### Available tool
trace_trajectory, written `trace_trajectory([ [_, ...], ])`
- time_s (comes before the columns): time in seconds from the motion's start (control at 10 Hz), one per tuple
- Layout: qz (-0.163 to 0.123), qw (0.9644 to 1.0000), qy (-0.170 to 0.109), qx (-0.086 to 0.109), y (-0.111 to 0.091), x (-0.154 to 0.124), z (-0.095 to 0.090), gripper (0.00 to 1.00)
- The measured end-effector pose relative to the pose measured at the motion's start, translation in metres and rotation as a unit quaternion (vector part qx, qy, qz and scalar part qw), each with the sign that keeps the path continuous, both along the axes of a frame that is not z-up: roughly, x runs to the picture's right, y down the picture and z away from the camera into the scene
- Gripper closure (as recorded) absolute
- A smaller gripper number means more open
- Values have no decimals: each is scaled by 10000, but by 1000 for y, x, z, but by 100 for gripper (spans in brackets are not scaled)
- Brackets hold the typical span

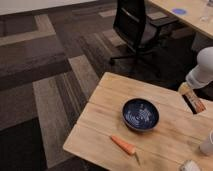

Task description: Place the eraser in the ceramic cup

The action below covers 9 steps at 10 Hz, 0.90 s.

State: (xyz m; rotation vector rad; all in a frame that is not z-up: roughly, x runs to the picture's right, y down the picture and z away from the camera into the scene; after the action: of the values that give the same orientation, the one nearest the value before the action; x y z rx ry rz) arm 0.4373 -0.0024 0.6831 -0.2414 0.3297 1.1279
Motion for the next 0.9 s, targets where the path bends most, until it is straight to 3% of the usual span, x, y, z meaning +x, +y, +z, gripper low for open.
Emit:
trace_trajectory([
  [0.3, 361, 9975, 581, 147, 33, 36, -43, 100],
  [0.5, 451, 9968, 625, 221, 47, 38, -52, 100],
  [0.7, 611, 9958, 550, 414, 74, 34, -67, 100],
  [0.9, 684, 9949, 592, 441, 91, 37, -81, 100],
])
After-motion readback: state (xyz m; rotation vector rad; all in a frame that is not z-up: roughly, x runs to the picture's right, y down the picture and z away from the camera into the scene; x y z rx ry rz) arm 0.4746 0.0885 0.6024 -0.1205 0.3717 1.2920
